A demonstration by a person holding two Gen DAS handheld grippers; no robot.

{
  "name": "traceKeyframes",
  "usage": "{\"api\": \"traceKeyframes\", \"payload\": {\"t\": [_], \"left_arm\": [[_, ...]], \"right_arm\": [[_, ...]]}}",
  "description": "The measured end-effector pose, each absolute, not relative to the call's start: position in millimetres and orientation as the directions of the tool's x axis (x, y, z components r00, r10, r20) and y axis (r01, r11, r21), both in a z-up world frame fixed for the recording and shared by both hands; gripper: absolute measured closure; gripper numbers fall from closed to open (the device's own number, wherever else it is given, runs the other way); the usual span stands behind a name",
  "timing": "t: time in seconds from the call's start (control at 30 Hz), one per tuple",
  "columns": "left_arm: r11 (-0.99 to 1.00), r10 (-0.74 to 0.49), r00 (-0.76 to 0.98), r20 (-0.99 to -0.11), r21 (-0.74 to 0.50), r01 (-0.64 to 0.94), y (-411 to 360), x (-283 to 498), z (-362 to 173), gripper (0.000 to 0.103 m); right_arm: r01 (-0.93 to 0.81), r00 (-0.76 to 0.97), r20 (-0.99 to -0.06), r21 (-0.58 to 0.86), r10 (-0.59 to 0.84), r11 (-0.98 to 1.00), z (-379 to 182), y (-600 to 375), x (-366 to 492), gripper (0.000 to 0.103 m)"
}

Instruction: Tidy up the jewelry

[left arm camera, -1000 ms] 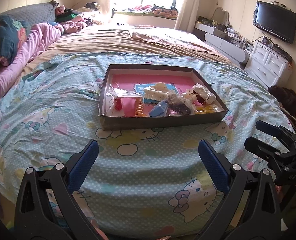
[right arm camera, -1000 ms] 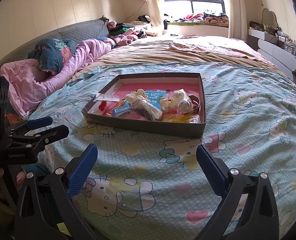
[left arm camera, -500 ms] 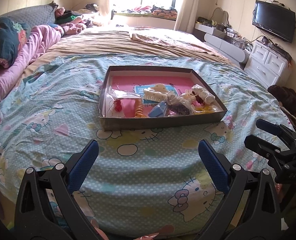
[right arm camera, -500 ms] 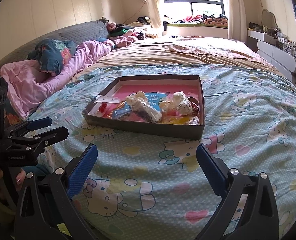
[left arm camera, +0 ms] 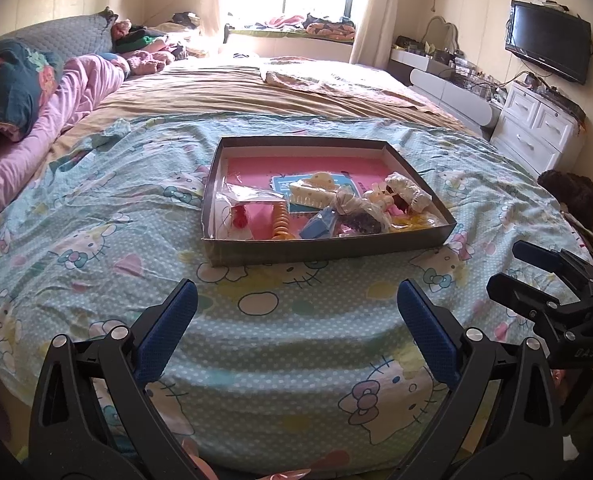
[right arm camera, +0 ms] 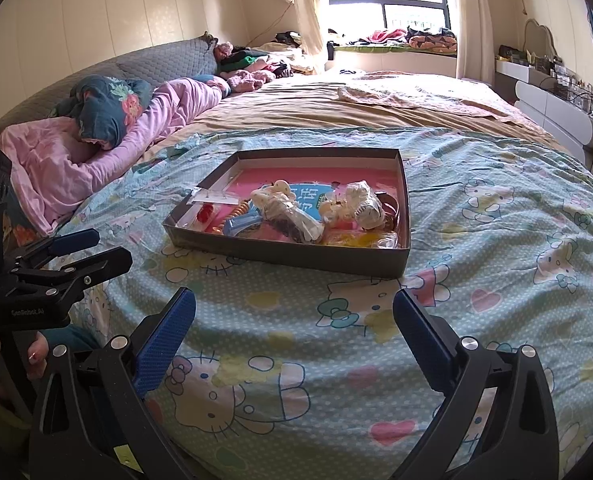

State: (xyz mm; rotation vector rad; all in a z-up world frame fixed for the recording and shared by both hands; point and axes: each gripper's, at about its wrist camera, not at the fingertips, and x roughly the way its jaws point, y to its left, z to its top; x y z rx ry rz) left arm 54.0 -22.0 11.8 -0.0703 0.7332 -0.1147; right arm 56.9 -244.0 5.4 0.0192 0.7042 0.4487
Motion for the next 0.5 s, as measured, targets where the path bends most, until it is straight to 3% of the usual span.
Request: {"api": "traceKeyframes", "payload": {"t": [0.5], "left_arm": [[0.993,-0.117,0.734,-0.669,-0.097,0.070,-19.7,55.9,8.5,0.009]], "right_arm": [[-0.392,0.669,-0.624,0.165,0.404,0.905,3.7,-243.8,57.6,0.005]]}}
